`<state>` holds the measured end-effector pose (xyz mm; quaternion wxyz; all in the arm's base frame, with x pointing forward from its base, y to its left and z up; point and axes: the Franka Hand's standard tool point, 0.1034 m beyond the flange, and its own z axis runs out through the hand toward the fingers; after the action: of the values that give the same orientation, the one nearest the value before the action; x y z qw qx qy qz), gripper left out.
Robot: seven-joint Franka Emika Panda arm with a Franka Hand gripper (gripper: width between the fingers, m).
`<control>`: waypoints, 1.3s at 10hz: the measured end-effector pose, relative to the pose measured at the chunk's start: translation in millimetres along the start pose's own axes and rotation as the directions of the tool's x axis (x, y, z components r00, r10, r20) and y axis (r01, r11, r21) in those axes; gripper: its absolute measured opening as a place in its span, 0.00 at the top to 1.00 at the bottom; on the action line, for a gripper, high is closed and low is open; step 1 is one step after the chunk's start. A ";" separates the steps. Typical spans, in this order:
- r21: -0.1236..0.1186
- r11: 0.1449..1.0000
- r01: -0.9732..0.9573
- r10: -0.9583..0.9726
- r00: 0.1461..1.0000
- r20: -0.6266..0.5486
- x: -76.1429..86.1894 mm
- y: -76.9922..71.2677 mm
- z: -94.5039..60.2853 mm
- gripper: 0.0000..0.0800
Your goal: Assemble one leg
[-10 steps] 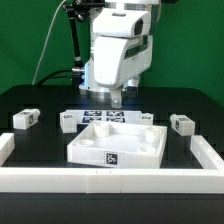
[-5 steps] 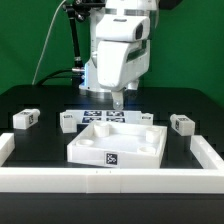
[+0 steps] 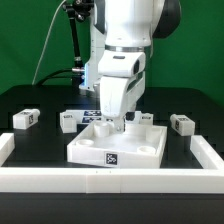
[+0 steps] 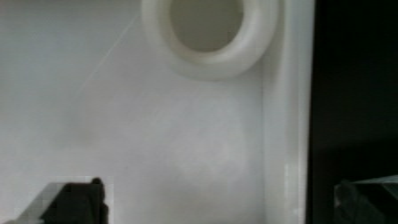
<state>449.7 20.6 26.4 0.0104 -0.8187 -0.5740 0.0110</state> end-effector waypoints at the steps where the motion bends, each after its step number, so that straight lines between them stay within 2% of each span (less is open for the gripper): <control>1: 0.004 1.000 0.000 0.000 1.000 0.001 -0.9 -2.7 3.6 0.19; 5: 0.004 1.000 -0.004 0.004 1.000 0.001 -1.8 -2.4 3.7 0.20; 6: 0.005 1.000 -0.004 0.004 1.000 0.001 -1.9 -2.5 3.8 0.41; 7: 0.005 1.000 -0.004 0.004 1.000 0.001 -1.9 -2.5 3.9 0.66; 8: 0.005 1.000 -0.004 0.004 1.000 0.001 -1.9 -2.6 3.9 0.83; 9: 0.005 1.000 -0.003 0.003 1.000 0.001 -1.6 -2.6 3.9 0.83; 10: 0.005 1.000 -0.005 0.005 1.000 0.001 -2.0 -2.4 3.9 0.93; 13: 0.005 1.000 -0.005 0.005 1.000 0.002 -2.0 -2.4 3.9 0.93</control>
Offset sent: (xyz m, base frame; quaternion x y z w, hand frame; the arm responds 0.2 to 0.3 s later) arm 0.0039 -0.0030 0.0039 -0.0095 0.0035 0.0170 0.9998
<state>446.7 19.5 22.6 0.0119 -0.8201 -0.5720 0.0130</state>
